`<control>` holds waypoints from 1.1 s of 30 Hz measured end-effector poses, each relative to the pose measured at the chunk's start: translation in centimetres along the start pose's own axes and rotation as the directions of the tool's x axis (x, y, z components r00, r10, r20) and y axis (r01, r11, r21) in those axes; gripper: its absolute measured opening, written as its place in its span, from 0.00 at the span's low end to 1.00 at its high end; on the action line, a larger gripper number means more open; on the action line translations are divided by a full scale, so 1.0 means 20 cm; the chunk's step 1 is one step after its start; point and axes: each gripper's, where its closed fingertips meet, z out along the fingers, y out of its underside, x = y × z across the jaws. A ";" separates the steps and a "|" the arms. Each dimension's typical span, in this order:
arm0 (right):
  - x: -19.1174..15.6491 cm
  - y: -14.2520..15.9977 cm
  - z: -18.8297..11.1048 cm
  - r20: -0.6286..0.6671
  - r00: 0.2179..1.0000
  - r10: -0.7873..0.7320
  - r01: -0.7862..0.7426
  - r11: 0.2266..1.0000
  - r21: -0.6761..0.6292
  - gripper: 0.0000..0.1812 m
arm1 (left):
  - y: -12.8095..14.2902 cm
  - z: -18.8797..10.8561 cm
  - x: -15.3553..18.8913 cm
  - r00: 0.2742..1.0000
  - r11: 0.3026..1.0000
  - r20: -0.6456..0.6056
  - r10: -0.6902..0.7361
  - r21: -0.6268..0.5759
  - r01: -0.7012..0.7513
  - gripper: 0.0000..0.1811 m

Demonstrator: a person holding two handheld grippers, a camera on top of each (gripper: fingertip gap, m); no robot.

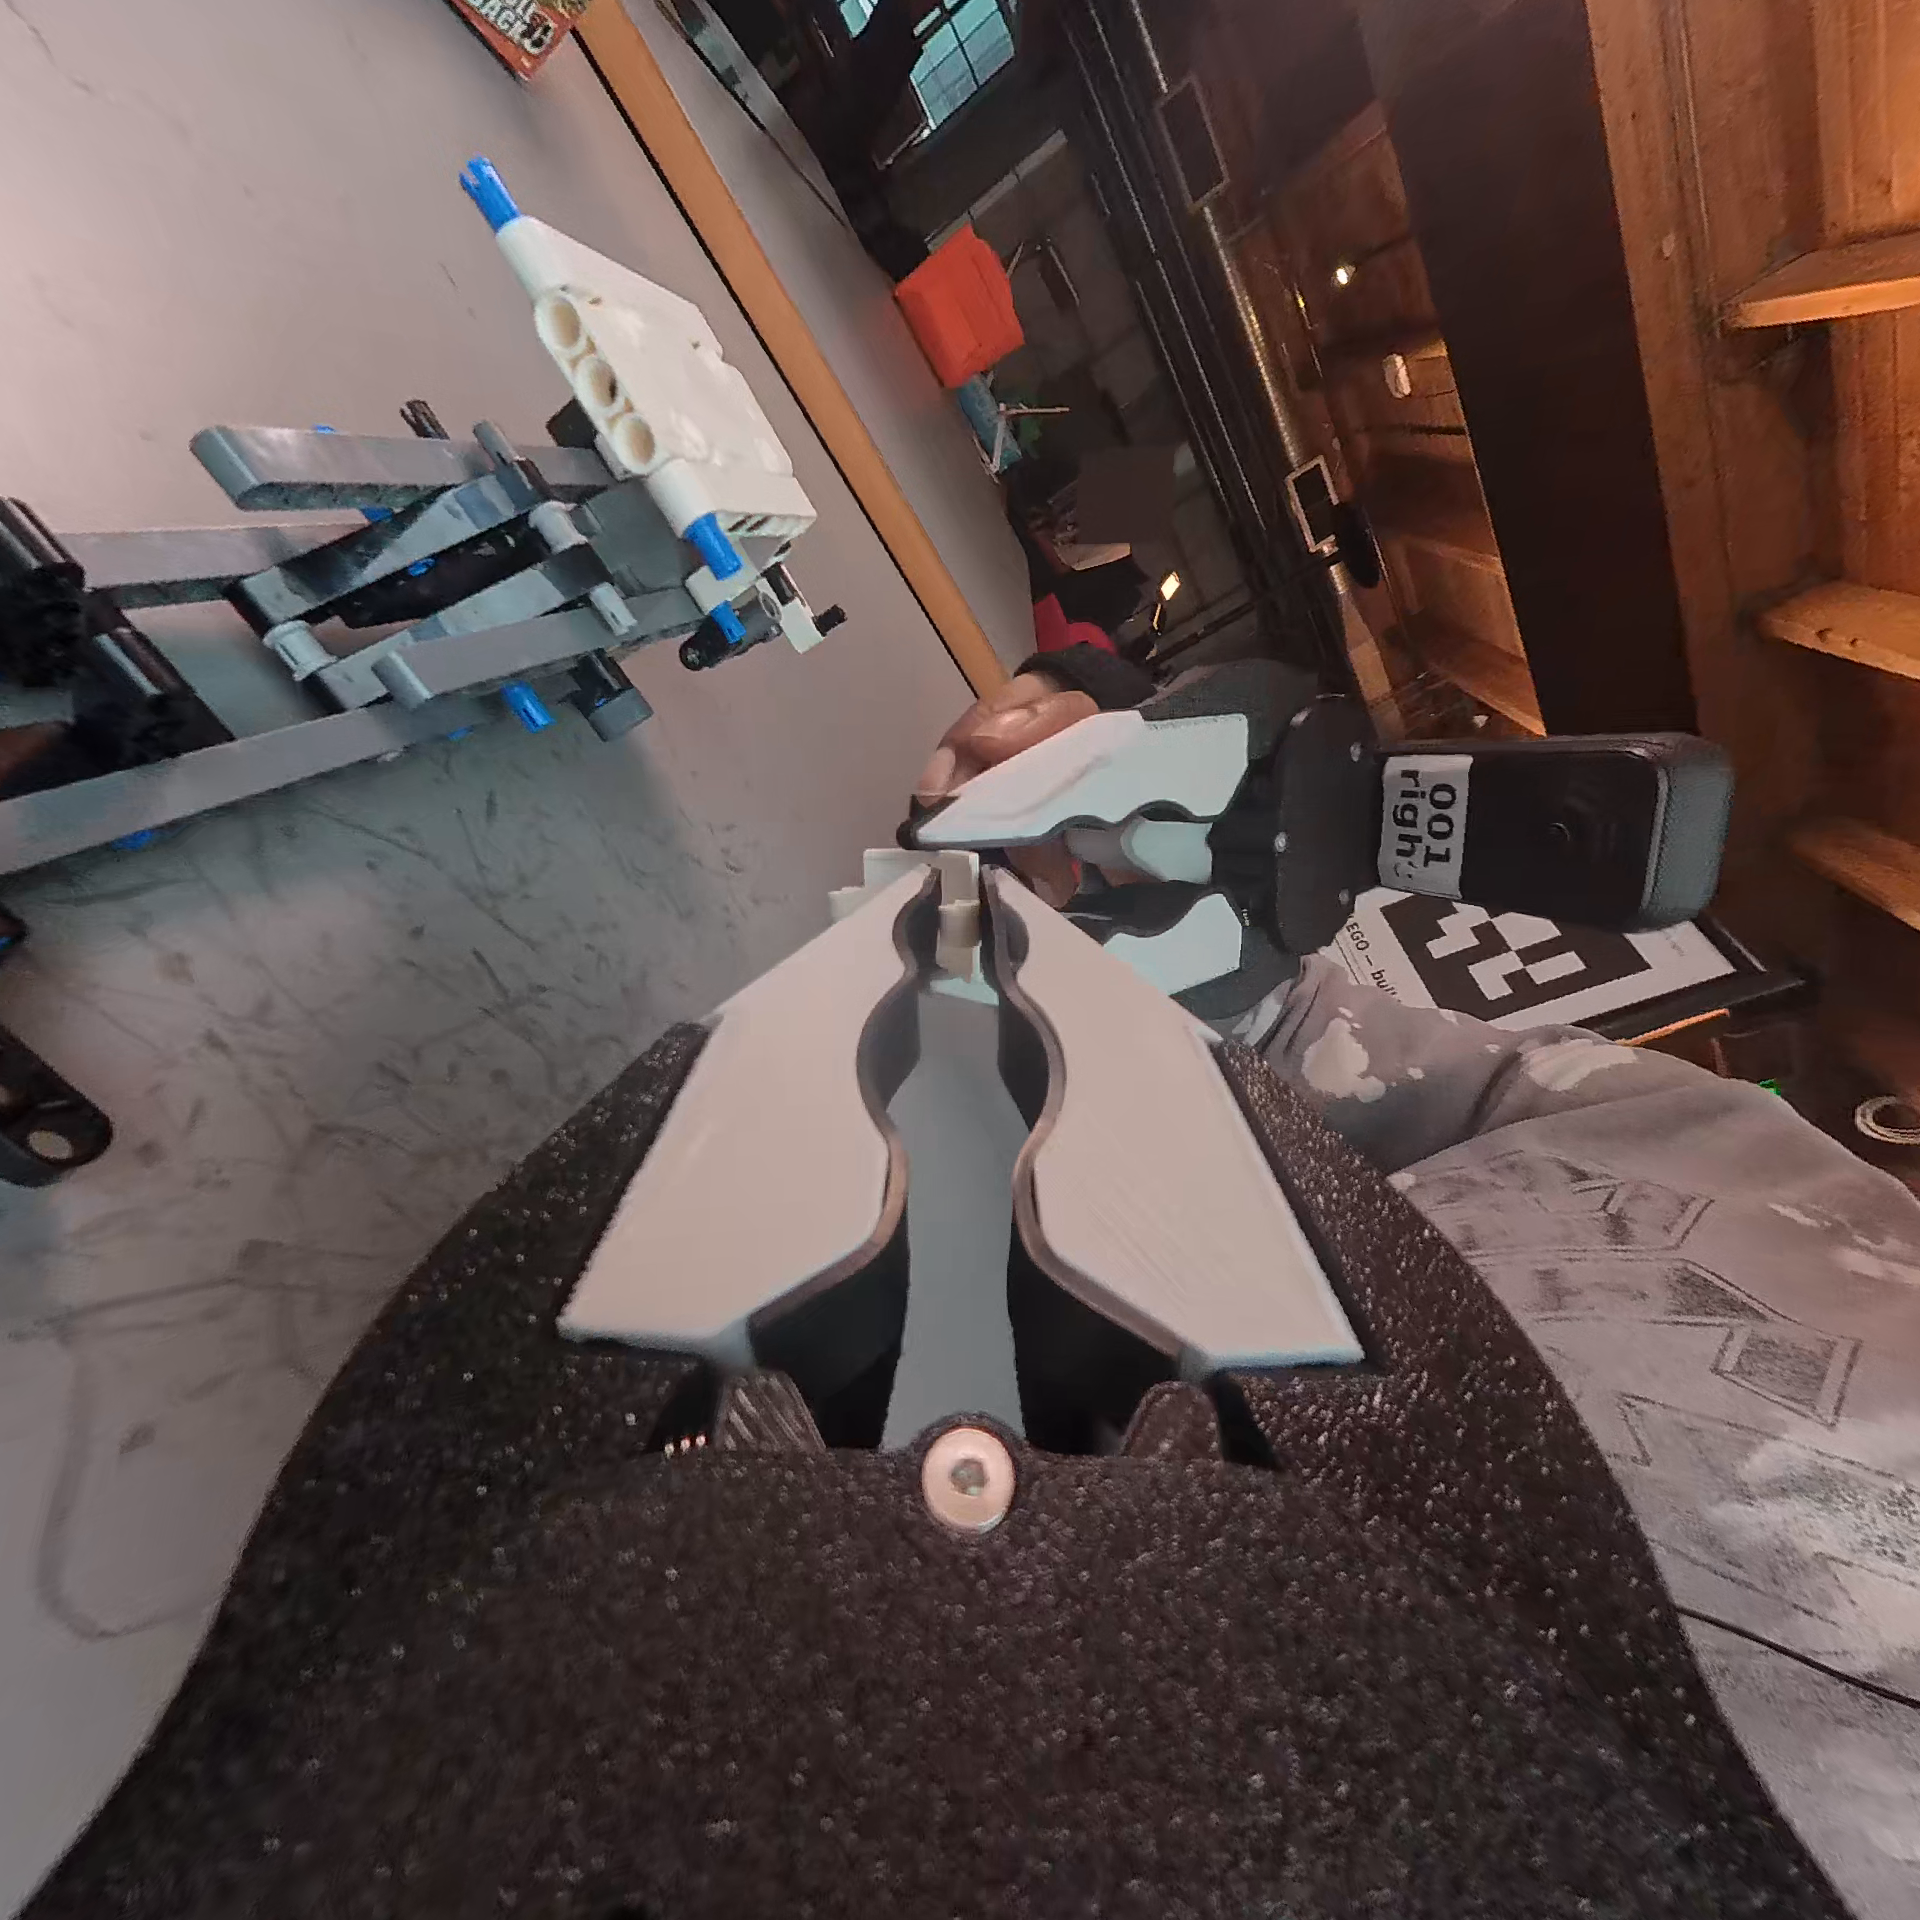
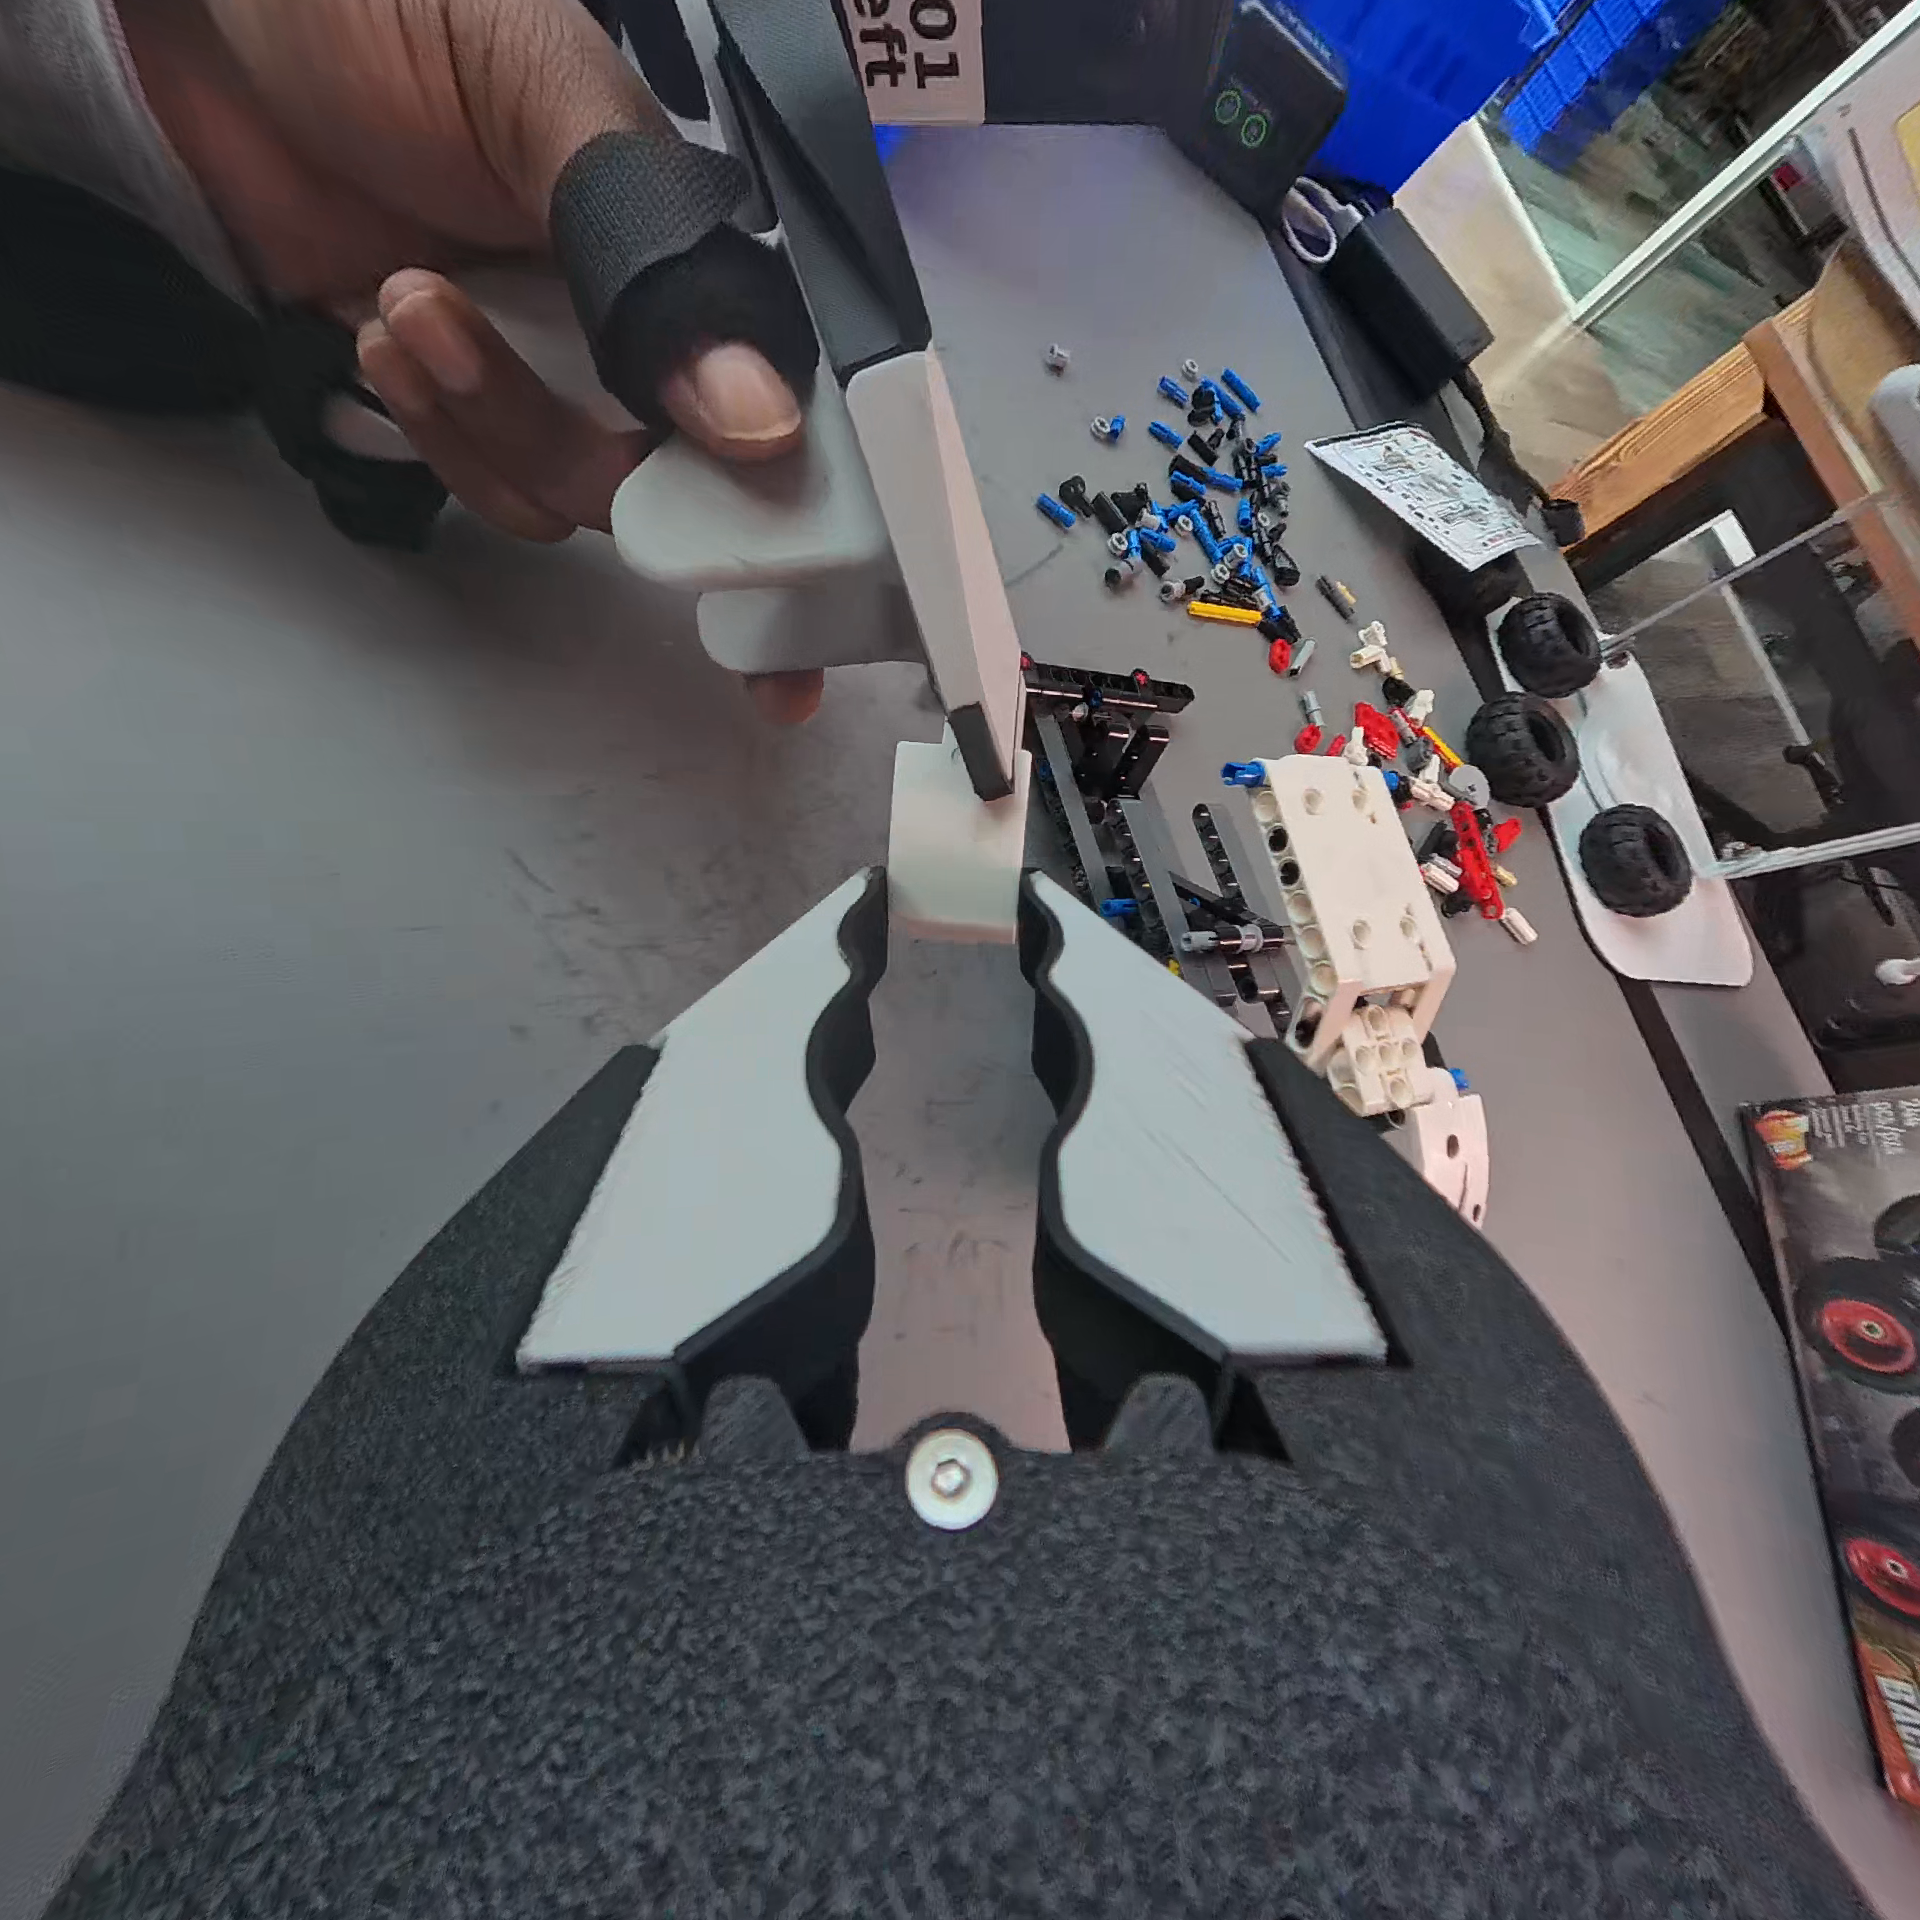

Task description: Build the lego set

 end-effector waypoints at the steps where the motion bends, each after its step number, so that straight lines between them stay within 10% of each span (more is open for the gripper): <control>1: -0.01 0.01 0.00 0.031 1.000 0.005 -0.004 1.000 -0.007 0.13 | -0.02 -0.01 0.02 1.000 1.000 -0.015 0.025 0.016 -0.024 0.04; 5: -0.08 0.13 -0.04 0.270 0.960 0.075 -0.040 0.990 -0.132 0.13 | -0.22 -0.15 0.08 0.926 0.910 0.090 0.367 0.172 -0.377 0.19; 8: -0.15 0.24 -0.08 0.437 0.895 0.088 0.020 0.971 -0.238 0.13 | -0.37 -0.29 0.06 0.730 0.730 0.331 0.598 0.152 -0.666 0.26; 16: -0.20 0.33 -0.04 0.530 0.846 0.062 0.097 0.959 -0.267 0.13 | -0.58 -0.52 0.17 0.362 0.351 0.619 0.697 0.145 -0.925 0.60; 19: -0.21 0.32 -0.04 0.532 0.845 0.053 0.089 0.967 -0.239 0.13 | -0.67 -0.64 0.09 0.260 0.313 0.727 0.636 0.065 -0.947 0.30; 24: -0.16 0.23 -0.06 0.506 0.861 0.049 0.009 0.994 -0.112 0.20 | -0.85 -0.84 -0.12 0.277 0.452 0.812 0.514 0.018 -0.892 0.01; 33: 0.23 -0.03 -0.19 0.304 0.941 0.148 -0.261 0.890 0.375 0.22 | -1.09 -0.97 -0.51 0.135 0.671 0.908 0.396 -0.186 -0.717 0.00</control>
